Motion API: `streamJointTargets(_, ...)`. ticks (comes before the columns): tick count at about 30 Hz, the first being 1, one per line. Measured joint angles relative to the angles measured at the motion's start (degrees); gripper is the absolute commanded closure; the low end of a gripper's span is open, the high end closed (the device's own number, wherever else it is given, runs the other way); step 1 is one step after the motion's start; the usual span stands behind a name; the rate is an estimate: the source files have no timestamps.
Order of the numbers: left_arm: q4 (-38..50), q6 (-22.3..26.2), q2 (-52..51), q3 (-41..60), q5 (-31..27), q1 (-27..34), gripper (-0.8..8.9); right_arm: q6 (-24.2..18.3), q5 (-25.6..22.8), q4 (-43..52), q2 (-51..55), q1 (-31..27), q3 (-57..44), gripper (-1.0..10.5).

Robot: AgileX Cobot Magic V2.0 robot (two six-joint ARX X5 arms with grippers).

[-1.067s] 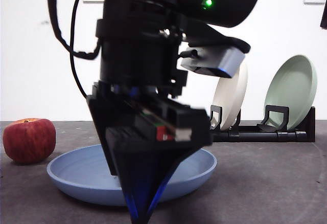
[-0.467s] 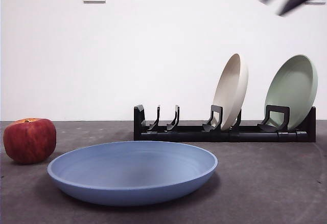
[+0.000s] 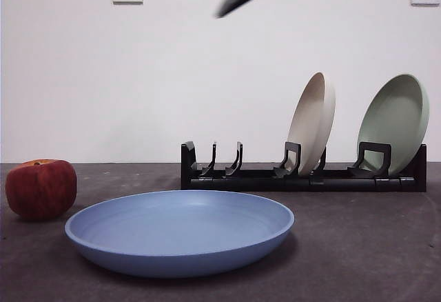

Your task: Take the blue plate from the plate rack,put the plate on the table,take the apple from the table,put the apple in the plate

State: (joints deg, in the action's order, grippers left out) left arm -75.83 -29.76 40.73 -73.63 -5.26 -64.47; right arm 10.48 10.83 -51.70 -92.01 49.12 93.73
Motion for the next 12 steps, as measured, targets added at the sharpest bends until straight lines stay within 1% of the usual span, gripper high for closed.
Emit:
streamJointTargets(4, 0.02, -0.66, -2.38, 0.0, -1.95, 0.0, 8.22, -3.78, -0.37, -2.97, -9.92, 3.3, 10.25, 2.7)
streamJointTargets(5, 0.02, -0.79, -2.97, 0.0, -2.32, 0.0, 8.22, -4.35, -0.37, -3.19, -12.07, 4.04, 12.39, 2.5)
streamJointTargets(7, 0.02, -0.92, -4.22, 0.0, -3.78, 0.0, 8.22, -5.44, -0.66, -3.32, -16.76, 5.64, 17.27, 1.4)
streamJointTargets(10, 0.0, -0.48, -6.03, 0.0, -7.56, 0.0, 8.22, -6.32, -3.82, -2.25, -22.69, 7.67, 23.61, 0.5)
streamJointTargets(12, 0.0, 0.63, -7.13, 0.0, -11.78, 0.0, 8.22, -6.67, -6.58, -1.2, -26.36, 8.74, 27.43, 0.6)
